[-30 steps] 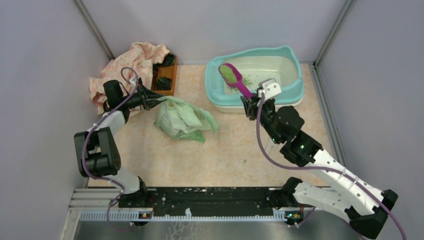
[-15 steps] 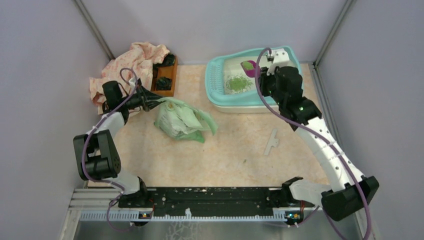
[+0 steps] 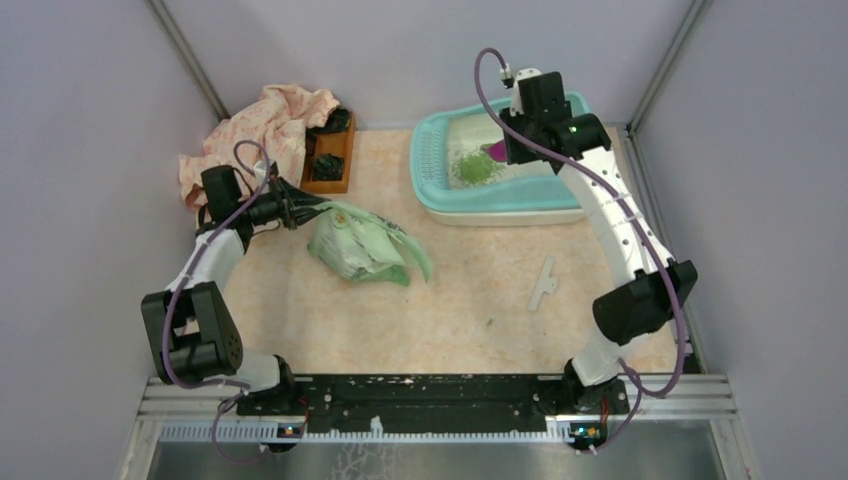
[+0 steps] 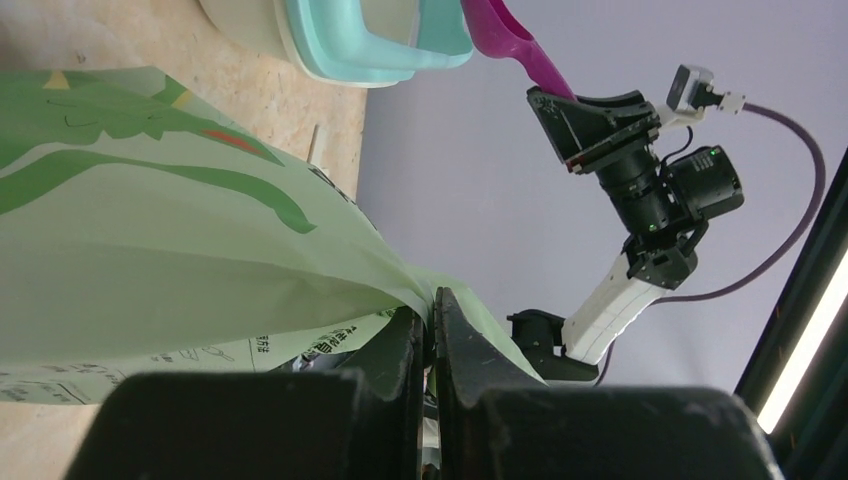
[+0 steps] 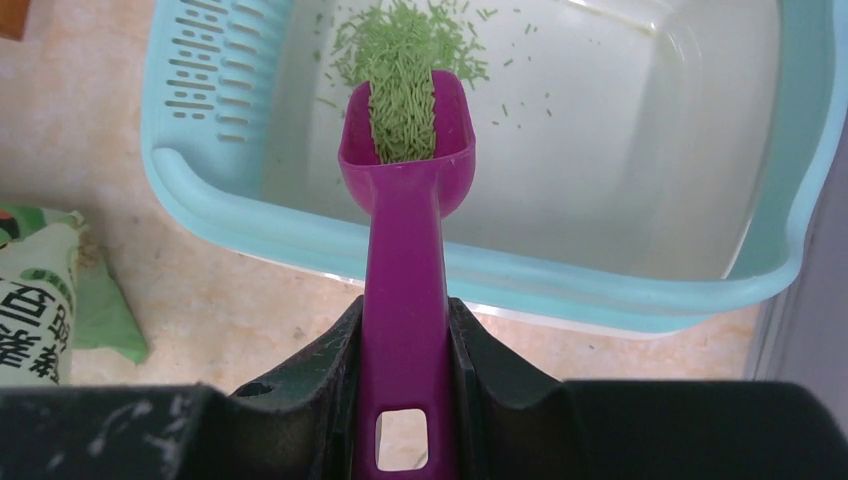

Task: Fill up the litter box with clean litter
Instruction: Pour the cat litter into the litter box.

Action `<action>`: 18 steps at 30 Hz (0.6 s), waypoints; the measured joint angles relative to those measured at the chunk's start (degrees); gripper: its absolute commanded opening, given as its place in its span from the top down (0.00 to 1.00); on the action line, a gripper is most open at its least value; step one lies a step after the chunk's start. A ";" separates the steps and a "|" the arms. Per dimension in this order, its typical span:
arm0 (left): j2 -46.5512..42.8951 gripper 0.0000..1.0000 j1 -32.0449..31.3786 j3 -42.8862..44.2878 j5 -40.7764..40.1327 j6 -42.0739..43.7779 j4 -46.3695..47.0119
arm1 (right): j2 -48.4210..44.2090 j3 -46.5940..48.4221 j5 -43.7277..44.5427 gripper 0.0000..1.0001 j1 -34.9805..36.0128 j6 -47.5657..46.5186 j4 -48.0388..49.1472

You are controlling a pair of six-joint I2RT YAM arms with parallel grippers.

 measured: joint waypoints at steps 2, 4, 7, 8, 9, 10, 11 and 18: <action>-0.42 0.92 0.00 0.00 -0.33 0.72 -1.25 | 3.32 4.28 1.11 1.00 -0.02 -0.42 -3.48; -0.52 0.92 0.00 0.00 -0.48 1.09 -1.73 | 5.60 7.04 2.08 1.00 -0.02 -0.87 -5.66; -0.63 0.92 0.00 0.00 -0.70 1.29 -2.19 | 7.45 9.55 2.97 1.00 -0.04 -1.31 -8.35; -0.66 0.92 0.00 0.00 -0.79 1.31 -2.23 | 7.72 10.10 3.02 1.00 -0.04 -1.33 -9.11; -0.68 0.92 0.00 0.02 -0.87 1.33 -2.27 | 7.78 10.49 3.13 1.00 -0.04 -1.36 -9.66; -0.70 0.92 0.00 0.02 -0.92 1.38 -2.32 | 7.80 10.91 3.19 1.00 -0.04 -1.38 -10.14; -0.70 0.92 0.00 0.11 -0.98 1.44 -2.47 | 7.80 11.30 3.23 1.00 -0.04 -1.40 -10.51; -0.72 0.92 -0.04 0.90 -1.73 2.38 -4.02 | 7.67 11.85 2.84 1.00 -0.04 -1.75 -10.56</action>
